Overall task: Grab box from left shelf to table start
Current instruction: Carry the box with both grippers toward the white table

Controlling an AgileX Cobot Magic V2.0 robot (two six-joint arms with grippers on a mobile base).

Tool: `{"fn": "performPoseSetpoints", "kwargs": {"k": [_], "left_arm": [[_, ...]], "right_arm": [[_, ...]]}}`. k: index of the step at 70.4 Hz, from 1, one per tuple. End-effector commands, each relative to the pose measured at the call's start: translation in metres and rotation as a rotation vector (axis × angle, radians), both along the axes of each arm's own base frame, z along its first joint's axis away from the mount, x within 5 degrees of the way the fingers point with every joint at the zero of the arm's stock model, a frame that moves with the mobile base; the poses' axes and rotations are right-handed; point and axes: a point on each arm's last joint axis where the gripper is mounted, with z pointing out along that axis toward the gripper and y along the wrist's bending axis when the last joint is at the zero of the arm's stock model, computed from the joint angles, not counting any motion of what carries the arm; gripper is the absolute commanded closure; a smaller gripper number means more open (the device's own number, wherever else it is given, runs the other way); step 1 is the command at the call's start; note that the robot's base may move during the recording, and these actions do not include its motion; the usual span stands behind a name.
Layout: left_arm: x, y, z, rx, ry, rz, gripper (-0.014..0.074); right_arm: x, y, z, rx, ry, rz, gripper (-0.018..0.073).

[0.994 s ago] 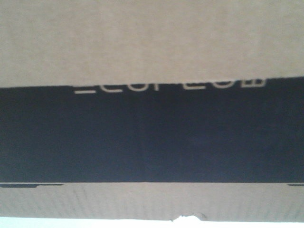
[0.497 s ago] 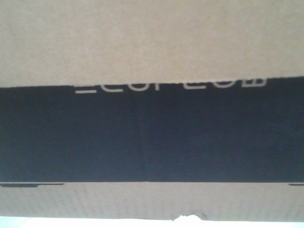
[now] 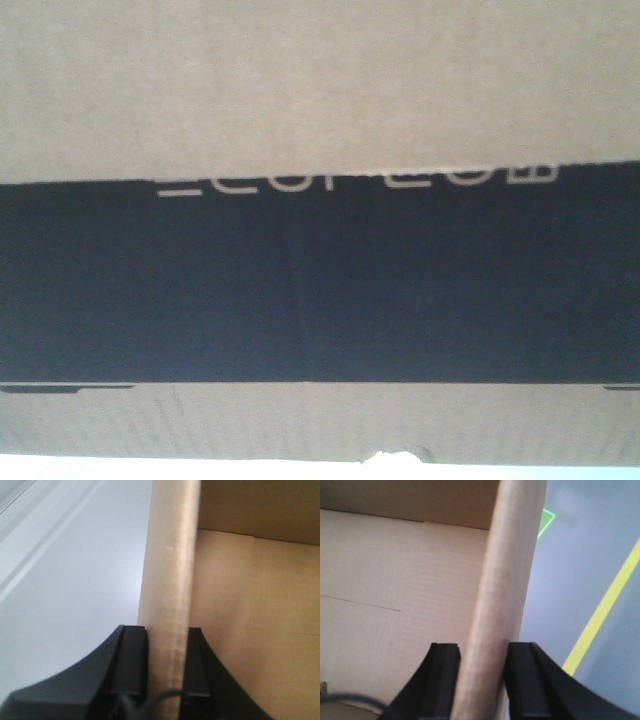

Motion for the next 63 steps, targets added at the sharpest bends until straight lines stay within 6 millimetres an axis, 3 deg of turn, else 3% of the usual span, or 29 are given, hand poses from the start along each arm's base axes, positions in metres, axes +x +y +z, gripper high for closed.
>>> {"fn": "performPoseSetpoints", "kwargs": {"k": [1,63], "left_arm": [[0.0001,-0.0044,0.0225,-0.135,-0.146,-0.021,0.0692],[0.0001,-0.0044,0.0225,-0.135,-0.146,-0.021,0.0692]], "right_arm": [[0.0017,0.0055,0.0158,0.057,-0.119,0.039,0.0499],[0.0017,0.0055,0.0158,0.057,-0.119,0.039,0.0499]]}}
